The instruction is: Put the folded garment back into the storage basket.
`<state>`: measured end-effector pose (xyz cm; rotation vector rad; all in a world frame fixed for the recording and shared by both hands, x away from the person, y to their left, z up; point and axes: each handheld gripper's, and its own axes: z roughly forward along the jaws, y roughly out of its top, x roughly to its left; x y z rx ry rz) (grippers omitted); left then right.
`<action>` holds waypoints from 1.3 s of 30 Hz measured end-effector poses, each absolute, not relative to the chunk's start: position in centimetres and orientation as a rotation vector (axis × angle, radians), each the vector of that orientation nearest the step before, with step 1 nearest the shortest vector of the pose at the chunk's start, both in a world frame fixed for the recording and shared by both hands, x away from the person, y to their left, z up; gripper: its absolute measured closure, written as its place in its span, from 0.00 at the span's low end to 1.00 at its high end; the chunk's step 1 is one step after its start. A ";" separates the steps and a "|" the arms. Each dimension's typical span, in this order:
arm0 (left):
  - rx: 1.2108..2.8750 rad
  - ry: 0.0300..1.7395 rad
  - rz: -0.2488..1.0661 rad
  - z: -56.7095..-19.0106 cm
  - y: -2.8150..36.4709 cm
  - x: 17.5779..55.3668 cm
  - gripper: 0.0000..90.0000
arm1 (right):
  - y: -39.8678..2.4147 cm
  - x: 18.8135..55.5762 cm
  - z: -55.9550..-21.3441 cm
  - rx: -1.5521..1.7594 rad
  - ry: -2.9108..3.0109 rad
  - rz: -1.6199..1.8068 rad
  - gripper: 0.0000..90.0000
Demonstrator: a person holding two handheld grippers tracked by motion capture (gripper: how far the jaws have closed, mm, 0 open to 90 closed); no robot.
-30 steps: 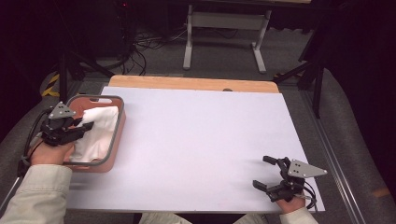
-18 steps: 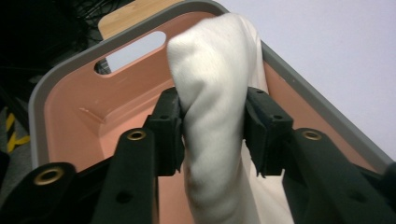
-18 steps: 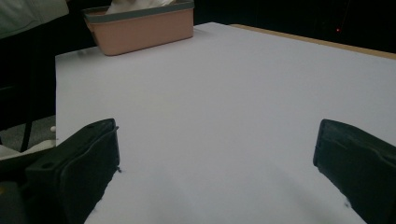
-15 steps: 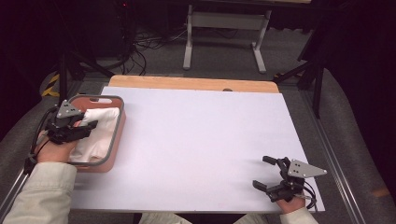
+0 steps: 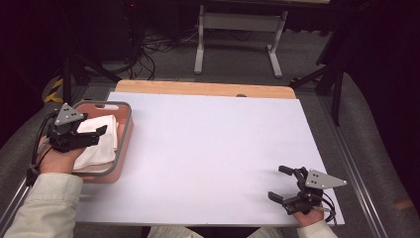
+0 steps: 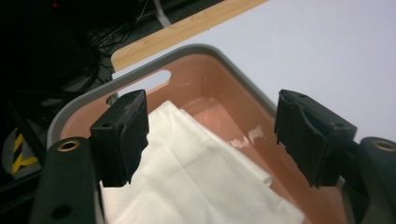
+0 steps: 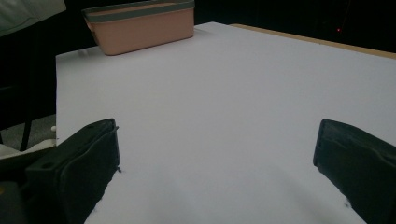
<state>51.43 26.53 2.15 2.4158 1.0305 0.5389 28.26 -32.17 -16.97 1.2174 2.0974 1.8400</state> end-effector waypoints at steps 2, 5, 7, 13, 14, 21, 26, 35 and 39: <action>2.403 1.025 0.525 2.3 26.3 51.3 0.25 | -32.2 28.3 -17.0 1.219 2.098 1.838 0.01; 2.376 1.020 0.496 2.6 25.8 51.0 0.19 | -32.2 28.3 -17.0 1.219 2.098 1.839 0.01; 2.354 1.012 0.469 2.8 25.4 50.7 0.14 | -32.2 28.3 -17.0 1.219 2.099 1.838 0.01; 2.331 0.961 0.429 3.6 24.0 49.4 0.08 | -32.2 28.2 -17.0 1.218 2.097 1.840 0.01; 2.325 0.951 0.420 3.8 23.8 49.1 0.07 | -32.2 28.3 -17.0 1.218 2.097 1.841 0.01; 2.282 0.863 0.351 4.0 21.6 46.9 0.06 | -32.3 28.2 -17.0 1.221 2.093 1.838 0.01; 2.248 0.802 0.269 3.5 20.0 45.4 0.06 | -32.2 28.2 -17.0 1.219 2.099 1.835 0.01; 2.214 0.710 0.141 1.8 18.1 43.3 0.05 | -32.3 28.2 -17.0 1.219 2.093 1.840 0.01; 2.195 0.681 0.090 0.6 17.9 42.5 0.05 | -32.3 28.2 -17.0 1.220 2.092 1.840 0.01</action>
